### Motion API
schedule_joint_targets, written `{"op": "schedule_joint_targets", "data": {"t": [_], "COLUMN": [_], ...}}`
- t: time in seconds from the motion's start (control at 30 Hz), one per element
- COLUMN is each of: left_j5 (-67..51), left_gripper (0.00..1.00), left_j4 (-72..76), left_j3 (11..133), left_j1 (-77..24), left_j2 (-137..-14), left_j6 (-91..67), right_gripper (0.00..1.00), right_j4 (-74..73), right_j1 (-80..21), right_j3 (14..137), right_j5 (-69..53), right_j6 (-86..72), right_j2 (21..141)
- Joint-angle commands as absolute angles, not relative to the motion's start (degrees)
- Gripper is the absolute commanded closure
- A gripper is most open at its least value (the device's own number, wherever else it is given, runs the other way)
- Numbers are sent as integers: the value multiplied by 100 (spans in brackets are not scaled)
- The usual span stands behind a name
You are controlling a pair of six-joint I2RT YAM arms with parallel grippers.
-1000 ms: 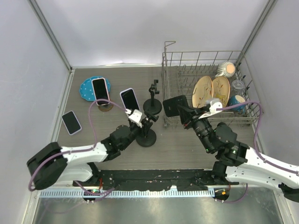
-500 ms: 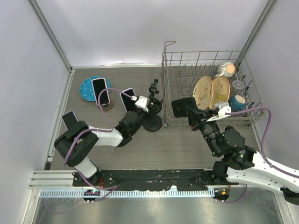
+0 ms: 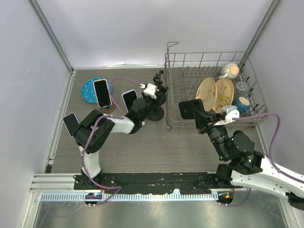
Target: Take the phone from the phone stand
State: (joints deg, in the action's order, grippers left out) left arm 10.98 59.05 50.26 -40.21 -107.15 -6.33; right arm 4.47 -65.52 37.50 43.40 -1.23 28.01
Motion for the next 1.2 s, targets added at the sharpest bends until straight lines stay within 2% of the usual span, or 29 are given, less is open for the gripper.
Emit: {"op": "schedule_joint_targets", "data": {"t": [0.0, 0.27, 0.37, 0.4, 0.57, 0.6, 0.77, 0.97, 1.17], "left_j5": [1090, 687, 554, 502, 369, 265, 36, 245, 650], "left_gripper": [100, 98, 82, 71, 47, 39, 18, 3, 0], "left_j4": [5793, 5116, 5124, 5246, 5317, 5291, 4950, 4072, 3236], "left_j3": [5624, 6284, 5987, 5881, 5222, 5142, 4641, 4360, 4245], "left_j1": [-3736, -3410, -3410, -3410, -3436, -3445, -3498, -3937, -4447], "left_j2": [-11030, -11408, -11233, -11093, -10522, -10390, -9476, -8204, -7174], "left_j6": [-254, -316, -439, -500, -826, -817, -765, -510, -308], "right_gripper": [99, 99, 99, 99, 99, 99, 99, 99, 99], "right_j4": [897, 739, 581, 545, 116, 45, -535, -966, -1274], "right_j1": [-6565, -6565, -6565, -6565, -6565, -6565, -6557, -6565, -6566], "right_j3": [3806, 3850, 3937, 3964, 4262, 4376, 4675, 4983, 5300], "right_j5": [4377, 4430, 4430, 4430, 4491, 4509, 4570, 4623, 4755], "right_j6": [123, 106, 35, 9, -228, -342, -746, -1405, -1933], "right_j2": [2619, 2558, 2566, 2575, 2707, 2777, 2997, 3322, 3638]}}
